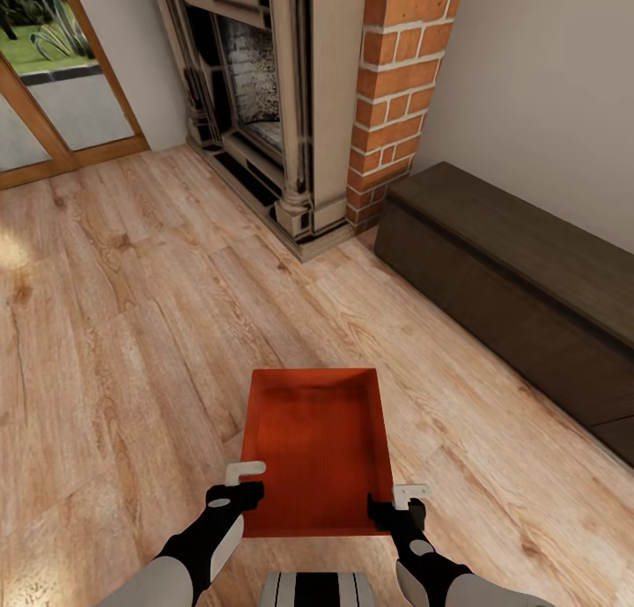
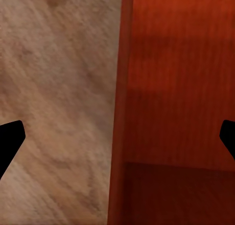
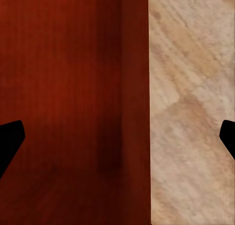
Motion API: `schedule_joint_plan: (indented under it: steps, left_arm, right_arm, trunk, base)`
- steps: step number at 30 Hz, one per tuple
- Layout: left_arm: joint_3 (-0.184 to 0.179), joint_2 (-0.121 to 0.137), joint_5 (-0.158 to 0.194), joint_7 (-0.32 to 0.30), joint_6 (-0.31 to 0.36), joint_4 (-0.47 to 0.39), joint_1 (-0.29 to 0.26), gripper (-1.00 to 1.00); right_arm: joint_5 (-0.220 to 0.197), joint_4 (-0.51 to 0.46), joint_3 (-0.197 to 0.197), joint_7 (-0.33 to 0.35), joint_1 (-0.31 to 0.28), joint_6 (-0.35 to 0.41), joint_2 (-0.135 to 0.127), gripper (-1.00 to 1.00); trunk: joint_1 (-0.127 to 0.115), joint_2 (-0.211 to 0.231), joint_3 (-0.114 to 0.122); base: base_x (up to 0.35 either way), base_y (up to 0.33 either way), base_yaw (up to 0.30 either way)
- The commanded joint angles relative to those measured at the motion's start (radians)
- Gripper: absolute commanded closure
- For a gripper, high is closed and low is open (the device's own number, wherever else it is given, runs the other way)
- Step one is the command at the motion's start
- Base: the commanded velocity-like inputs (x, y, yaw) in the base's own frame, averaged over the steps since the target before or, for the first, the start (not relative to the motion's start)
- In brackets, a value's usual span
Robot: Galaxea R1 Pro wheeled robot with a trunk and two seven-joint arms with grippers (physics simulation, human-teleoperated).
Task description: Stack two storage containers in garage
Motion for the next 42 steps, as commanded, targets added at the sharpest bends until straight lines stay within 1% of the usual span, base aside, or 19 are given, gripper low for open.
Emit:
schedule_joint_plan:
  steps: [1,18,25,42]
  left_arm:
    - [-0.006,0.001,0.007,0.006,0.006,-0.002,0.0,-1.0]
    - [-0.007,0.006,0.009,0.005,0.007,0.001,0.0,-1.0]
    - [-0.006,0.006,0.009,0.006,0.007,0.002,0.0,-1.0]
    - [-0.008,0.006,0.008,0.006,0.007,-0.001,0.0,-1.0]
  right_arm:
    - [-0.009,0.001,0.009,-0.003,-0.001,-0.003,0.0,-1.0]
    - [-0.01,0.001,0.009,-0.003,-0.001,-0.014,-0.001,-1.0]
    - [-0.01,0.001,0.009,-0.003,-0.001,-0.016,-0.001,-1.0]
    - [-0.011,0.001,0.009,-0.003,-0.001,-0.016,-0.001,-1.0]
  trunk:
    - [0.0,0.0,-0.001]
    - [0.0,0.0,-0.001]
    - [0.027,-0.049,-0.022]
    - [0.027,-0.049,-0.022]
  base:
    - [0.0,0.0,0.0]
    - [0.0,0.0,0.0]
    - [0.0,0.0,0.0]
    - [0.0,0.0,0.0]
